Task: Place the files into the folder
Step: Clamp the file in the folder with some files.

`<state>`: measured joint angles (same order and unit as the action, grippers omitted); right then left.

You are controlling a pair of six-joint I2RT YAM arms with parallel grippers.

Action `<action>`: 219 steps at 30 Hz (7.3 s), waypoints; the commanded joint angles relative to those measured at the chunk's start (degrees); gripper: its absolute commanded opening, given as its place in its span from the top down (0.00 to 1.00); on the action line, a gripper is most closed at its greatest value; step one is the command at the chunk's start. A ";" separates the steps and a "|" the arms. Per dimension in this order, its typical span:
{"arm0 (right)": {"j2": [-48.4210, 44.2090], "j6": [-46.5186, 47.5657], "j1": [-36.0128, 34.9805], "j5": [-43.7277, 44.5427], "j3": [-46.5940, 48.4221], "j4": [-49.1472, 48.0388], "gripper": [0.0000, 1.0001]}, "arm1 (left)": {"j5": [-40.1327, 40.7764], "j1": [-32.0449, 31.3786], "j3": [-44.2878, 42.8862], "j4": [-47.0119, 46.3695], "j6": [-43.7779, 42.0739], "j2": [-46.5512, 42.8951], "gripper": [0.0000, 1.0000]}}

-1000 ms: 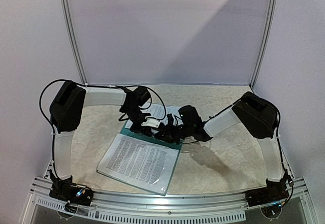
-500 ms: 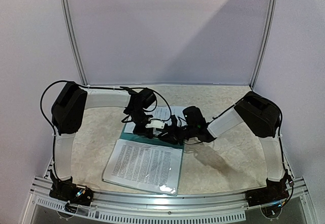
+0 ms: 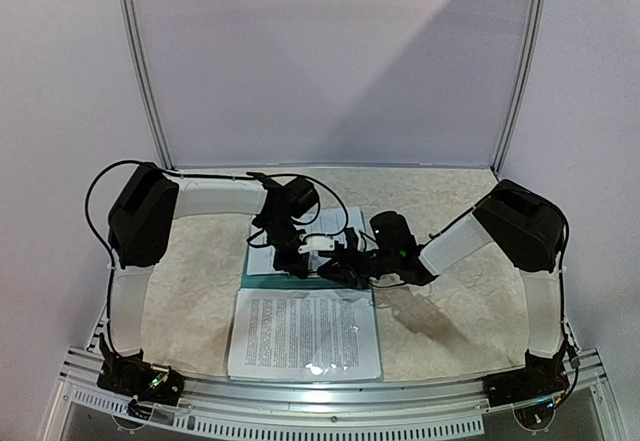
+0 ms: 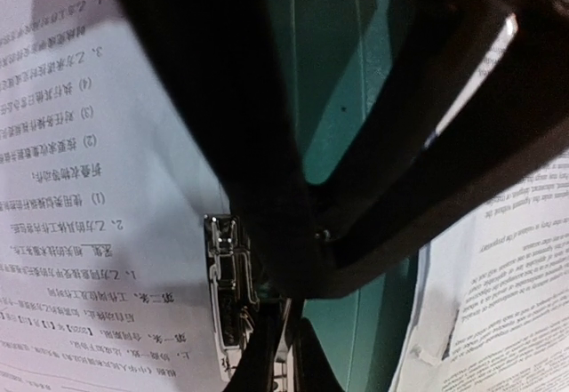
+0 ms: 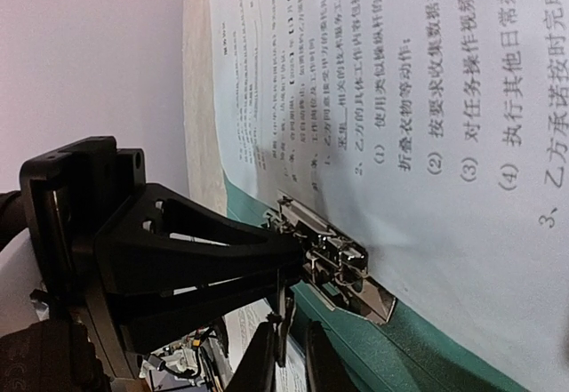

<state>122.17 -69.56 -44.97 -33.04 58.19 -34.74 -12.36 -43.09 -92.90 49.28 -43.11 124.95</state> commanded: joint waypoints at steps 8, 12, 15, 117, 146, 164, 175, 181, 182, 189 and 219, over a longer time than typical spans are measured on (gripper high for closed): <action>1.83 -0.68 -0.42 7.90 -1.74 7.85 0.97 | -0.01 -1.10 1.26 2.17 3.01 2.34 0.96; 3.35 1.28 -0.39 8.69 -0.33 11.07 0.97 | -0.69 -0.65 0.80 1.72 2.98 0.69 0.87; 3.28 3.50 -0.44 10.71 0.39 15.67 0.97 | -1.77 -0.30 0.54 1.73 2.77 -0.50 0.85; 7.35 4.87 0.35 9.66 -0.22 20.01 0.91 | -5.74 0.84 6.05 -5.95 9.03 2.07 1.00; -4.57 -2.82 0.82 8.96 -1.96 4.51 0.78 | -6.00 0.46 3.78 -3.39 8.84 4.96 1.00; 0.00 1.47 0.94 9.52 3.95 12.62 0.94 | -6.09 0.46 3.86 -3.42 8.95 4.99 1.00; 2.93 2.58 1.01 8.86 4.52 15.44 0.98 | -6.54 0.46 3.01 -2.57 9.31 4.42 1.00; 4.90 4.11 1.06 10.51 3.49 17.32 0.99 | -9.88 0.46 2.12 -2.12 8.68 -1.66 0.86; 5.13 4.20 1.05 10.72 3.23 17.36 0.99 | -10.01 0.46 1.51 -1.59 8.37 -2.54 0.83; 4.99 6.57 1.03 12.89 3.67 22.01 1.00 | -11.57 1.32 -1.13 1.35 8.19 -5.60 0.72; 4.17 10.85 0.92 19.40 9.24 26.67 1.00 | 6.80 1.96 22.47 -4.44 2.17 -12.27 0.82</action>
<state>123.24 -60.16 -44.31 -21.10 68.45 -18.13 -6.79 -40.51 -72.51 47.35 -38.61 111.55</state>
